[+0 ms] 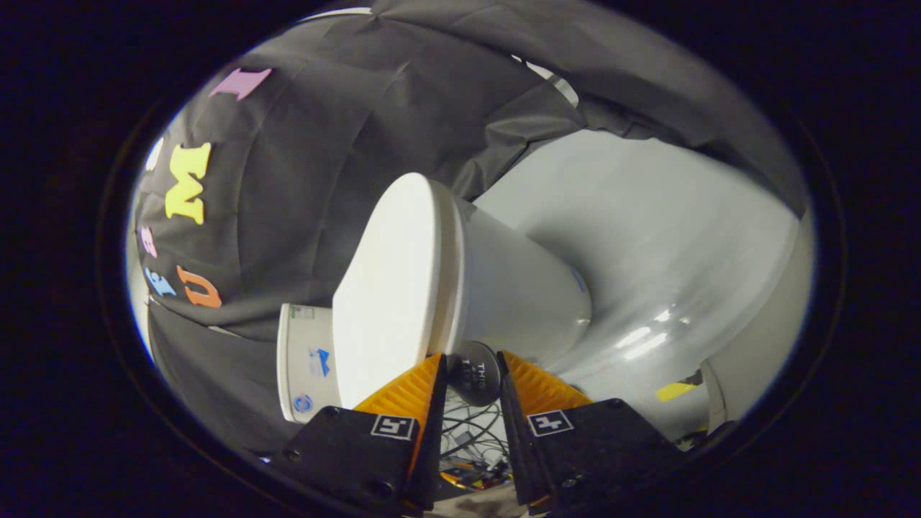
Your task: Open the toilet lid.
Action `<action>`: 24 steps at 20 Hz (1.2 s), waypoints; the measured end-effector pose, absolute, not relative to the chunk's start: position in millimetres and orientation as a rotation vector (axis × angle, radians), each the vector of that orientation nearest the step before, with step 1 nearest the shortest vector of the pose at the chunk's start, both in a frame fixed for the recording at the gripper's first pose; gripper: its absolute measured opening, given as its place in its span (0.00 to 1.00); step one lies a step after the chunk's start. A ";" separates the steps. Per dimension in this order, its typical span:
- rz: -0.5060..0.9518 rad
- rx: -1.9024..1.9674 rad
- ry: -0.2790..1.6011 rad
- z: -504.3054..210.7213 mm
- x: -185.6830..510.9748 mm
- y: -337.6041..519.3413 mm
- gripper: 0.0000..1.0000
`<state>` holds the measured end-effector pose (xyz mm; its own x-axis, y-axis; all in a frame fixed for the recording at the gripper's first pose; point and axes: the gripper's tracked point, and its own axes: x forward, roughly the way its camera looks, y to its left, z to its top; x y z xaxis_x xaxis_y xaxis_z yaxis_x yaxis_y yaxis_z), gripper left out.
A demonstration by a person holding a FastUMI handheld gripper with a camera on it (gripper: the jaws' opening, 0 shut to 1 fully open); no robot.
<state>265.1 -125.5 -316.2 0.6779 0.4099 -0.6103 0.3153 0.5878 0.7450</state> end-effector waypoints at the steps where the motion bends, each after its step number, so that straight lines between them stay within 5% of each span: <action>1: 0.072 1.002 0.854 -315.1 266.9 -125.5 0.42; 12: 0.098 1.115 0.816 -298.6 269.7 -120.5 0.13; 24: 0.122 0.999 0.770 -237.0 271.4 -104.6 0.05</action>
<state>271.4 -104.6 -237.0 0.7345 0.4280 -0.5267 0.2437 0.5580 0.7933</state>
